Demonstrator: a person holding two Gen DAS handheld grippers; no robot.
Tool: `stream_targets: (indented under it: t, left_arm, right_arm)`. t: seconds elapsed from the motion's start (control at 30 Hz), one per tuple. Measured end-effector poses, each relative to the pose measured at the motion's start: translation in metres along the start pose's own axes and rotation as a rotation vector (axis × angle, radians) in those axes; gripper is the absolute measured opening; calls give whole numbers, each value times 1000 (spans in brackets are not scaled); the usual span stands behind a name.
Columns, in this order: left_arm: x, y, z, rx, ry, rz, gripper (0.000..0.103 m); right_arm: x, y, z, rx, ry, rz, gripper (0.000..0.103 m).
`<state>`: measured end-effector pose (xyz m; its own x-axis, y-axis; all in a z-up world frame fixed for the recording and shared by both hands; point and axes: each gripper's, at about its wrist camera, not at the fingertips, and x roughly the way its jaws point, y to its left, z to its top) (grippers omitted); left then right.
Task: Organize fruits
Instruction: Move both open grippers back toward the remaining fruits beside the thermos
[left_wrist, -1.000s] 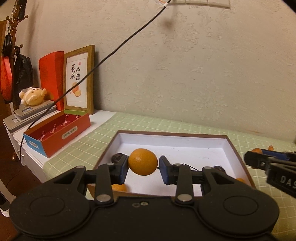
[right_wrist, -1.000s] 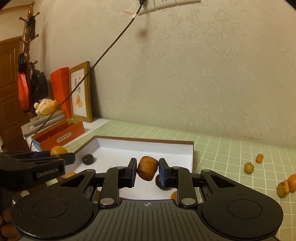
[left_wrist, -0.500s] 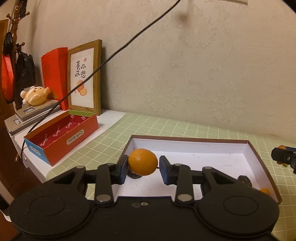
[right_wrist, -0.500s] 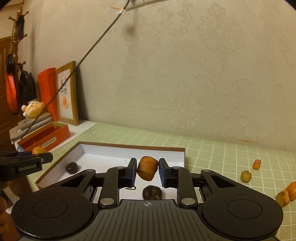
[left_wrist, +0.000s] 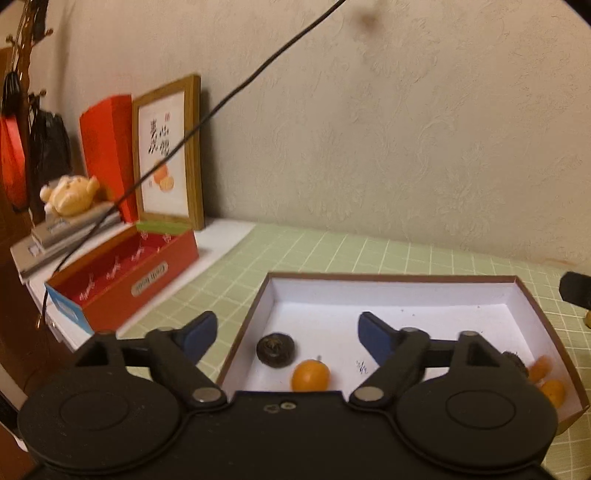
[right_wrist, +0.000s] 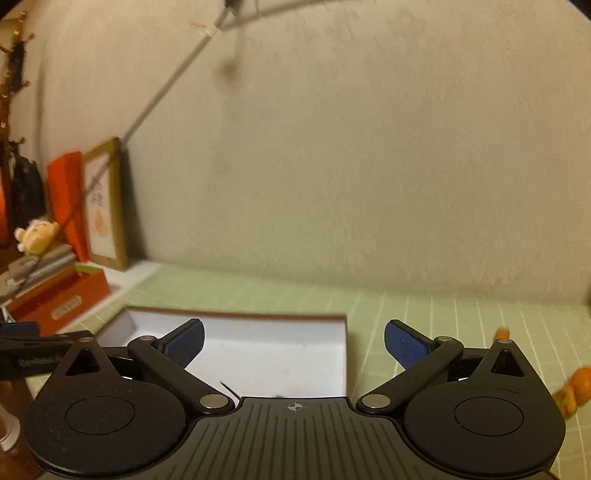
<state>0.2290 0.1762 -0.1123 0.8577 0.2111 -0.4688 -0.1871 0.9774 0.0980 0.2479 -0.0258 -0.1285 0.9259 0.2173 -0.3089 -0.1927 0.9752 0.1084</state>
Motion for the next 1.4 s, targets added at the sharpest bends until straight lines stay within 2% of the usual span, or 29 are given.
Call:
stream_targets:
  t: [0.1, 0.2, 0.47, 0.83, 1.0, 1.4]
  left_arm:
    - [-9, 3, 4, -21, -16, 2, 85]
    - [-19, 2, 7, -20, -43, 12, 90]
    - [-33, 2, 13, -43, -63, 26, 90]
    - [-55, -12, 11, -25, -74, 22, 92]
    - [-68, -15, 6, -40, -64, -2, 95]
    - [-94, -47, -13, 20, -52, -57, 95]
  right_arm:
    - [-10, -3, 4, 12, -37, 21, 103]
    - [-16, -7, 4, 21, -35, 36, 103]
    - [-30, -21, 10, 50, -43, 36, 103]
    - [-49, -47, 14, 97, -45, 33, 103]
    - [-59, -51, 15, 96, -45, 61, 103]
    - [-86, -62, 11, 90, -37, 101, 103]
